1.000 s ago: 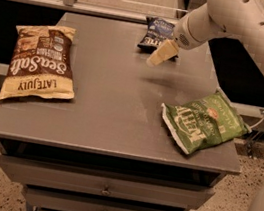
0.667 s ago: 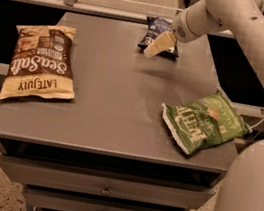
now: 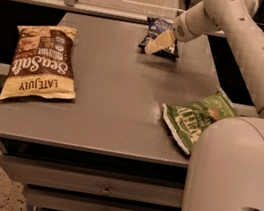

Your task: Move blue chip bag near brown chip bag

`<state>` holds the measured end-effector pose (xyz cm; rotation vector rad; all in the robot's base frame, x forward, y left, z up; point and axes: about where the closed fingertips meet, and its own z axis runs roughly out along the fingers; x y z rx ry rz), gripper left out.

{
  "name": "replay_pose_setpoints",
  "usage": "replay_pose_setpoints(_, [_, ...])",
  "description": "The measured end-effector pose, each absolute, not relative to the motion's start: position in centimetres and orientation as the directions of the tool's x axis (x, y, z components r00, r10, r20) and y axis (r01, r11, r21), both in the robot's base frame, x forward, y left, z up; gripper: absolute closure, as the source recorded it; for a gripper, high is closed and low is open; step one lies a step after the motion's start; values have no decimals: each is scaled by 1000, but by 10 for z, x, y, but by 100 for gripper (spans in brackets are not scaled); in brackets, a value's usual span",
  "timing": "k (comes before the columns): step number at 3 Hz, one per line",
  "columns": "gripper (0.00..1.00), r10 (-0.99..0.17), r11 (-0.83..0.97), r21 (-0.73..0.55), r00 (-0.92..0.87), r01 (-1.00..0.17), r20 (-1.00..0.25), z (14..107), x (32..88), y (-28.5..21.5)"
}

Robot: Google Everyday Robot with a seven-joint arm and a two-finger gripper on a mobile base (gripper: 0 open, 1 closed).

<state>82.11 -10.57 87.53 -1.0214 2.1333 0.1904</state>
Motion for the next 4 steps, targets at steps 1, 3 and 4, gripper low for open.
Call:
replay_pose_setpoints(1, [16,-592,681,-142,-426,-718,-684,861,830,-109])
replay_pose_setpoints(3, [70,-574,661,-138,-379,-738,-726,870,838,-106])
replay_pose_setpoints(4, [94,-578,611,-151,-309,-777,-755,893,827,-93])
